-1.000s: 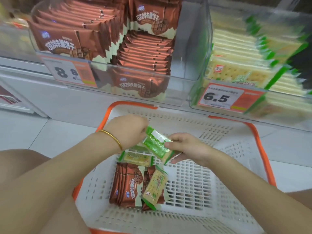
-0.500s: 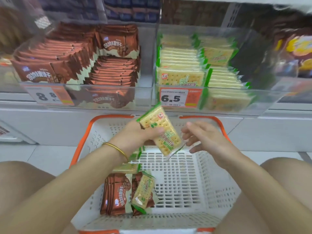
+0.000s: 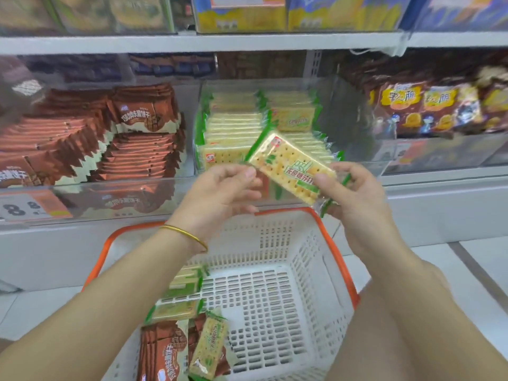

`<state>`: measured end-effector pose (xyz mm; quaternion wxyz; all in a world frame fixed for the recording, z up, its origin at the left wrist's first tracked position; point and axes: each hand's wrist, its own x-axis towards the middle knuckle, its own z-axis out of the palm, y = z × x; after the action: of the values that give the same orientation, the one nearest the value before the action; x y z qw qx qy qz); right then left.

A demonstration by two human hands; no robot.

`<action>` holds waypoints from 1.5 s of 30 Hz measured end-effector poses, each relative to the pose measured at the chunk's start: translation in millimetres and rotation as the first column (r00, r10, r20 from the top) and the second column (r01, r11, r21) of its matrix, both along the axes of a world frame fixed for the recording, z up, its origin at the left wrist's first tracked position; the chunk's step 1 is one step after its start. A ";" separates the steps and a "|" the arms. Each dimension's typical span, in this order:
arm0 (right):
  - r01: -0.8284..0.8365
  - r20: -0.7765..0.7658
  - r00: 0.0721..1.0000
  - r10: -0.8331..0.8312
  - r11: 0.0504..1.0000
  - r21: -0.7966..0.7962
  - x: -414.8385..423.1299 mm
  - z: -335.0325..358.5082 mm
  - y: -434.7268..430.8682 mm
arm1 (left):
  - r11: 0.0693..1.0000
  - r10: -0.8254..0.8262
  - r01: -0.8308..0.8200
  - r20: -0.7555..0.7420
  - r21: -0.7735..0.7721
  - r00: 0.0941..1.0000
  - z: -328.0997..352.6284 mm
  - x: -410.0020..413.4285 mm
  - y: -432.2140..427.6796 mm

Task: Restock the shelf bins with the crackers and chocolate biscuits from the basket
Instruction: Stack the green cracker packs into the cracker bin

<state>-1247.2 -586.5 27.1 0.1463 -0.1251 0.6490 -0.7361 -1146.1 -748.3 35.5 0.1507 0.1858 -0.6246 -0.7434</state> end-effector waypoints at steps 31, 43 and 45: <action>0.346 -0.429 0.898 -0.096 0.758 0.553 -177.8 22.3 -91.8 | -0.007 0.066 -0.038 -0.038 -0.999 0.997 0.4 -49.1 -47.5; -0.385 -0.201 0.592 0.781 0.493 0.780 58.2 -77.1 -88.7 | -0.157 0.029 0.417 0.418 -0.895 0.908 -106.4 103.7 -91.6; -0.381 0.003 0.471 0.882 0.200 0.903 66.8 -143.5 -109.5 | -0.091 0.096 0.580 0.573 -0.809 0.814 -121.1 108.4 -96.2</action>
<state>-1180.4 -696.0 -116.4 0.3065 -0.5076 0.7932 -0.1383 -1037.7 -844.5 -85.6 -0.0629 0.0660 -0.9958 -0.0086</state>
